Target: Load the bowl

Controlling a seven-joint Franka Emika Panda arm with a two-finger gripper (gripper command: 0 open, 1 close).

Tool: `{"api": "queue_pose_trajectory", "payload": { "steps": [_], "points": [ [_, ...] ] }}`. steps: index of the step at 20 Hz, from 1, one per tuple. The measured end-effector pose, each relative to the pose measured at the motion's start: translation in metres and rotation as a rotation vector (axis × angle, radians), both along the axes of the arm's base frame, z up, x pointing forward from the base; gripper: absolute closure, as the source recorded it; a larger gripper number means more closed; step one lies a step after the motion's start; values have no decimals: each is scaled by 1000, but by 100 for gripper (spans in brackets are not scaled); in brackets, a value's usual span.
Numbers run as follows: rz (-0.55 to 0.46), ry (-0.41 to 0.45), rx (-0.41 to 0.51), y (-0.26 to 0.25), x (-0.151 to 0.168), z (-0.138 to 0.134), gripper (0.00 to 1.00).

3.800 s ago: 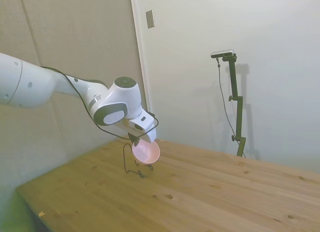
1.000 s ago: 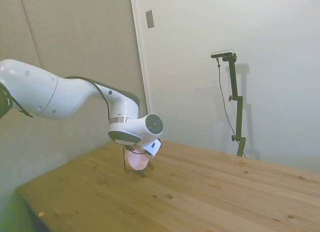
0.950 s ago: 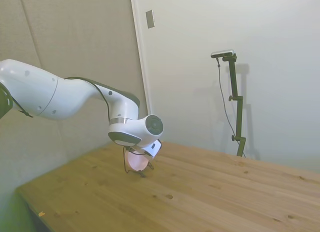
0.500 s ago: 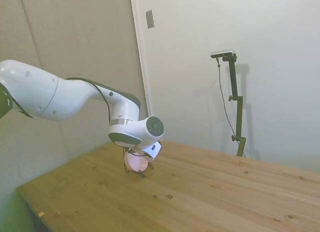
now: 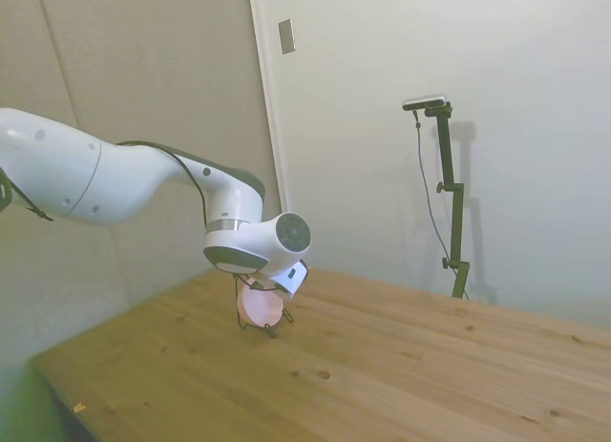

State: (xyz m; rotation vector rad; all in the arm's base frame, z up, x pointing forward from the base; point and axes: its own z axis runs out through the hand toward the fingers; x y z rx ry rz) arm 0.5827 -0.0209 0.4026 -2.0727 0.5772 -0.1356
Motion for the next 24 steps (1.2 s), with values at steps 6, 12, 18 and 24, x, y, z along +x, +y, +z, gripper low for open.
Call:
{"api": "queue_pose_trajectory", "payload": {
  "steps": [6, 12, 18, 24],
  "points": [
    [-74, 28, -102, -15, -18, 44, 0],
    [-204, 128, -260, -27, -55, 86, 0],
    [-337, 208, -399, -39, -88, 89, 0],
    [-486, 297, -530, -58, -112, 79, 0]
  ]
}}
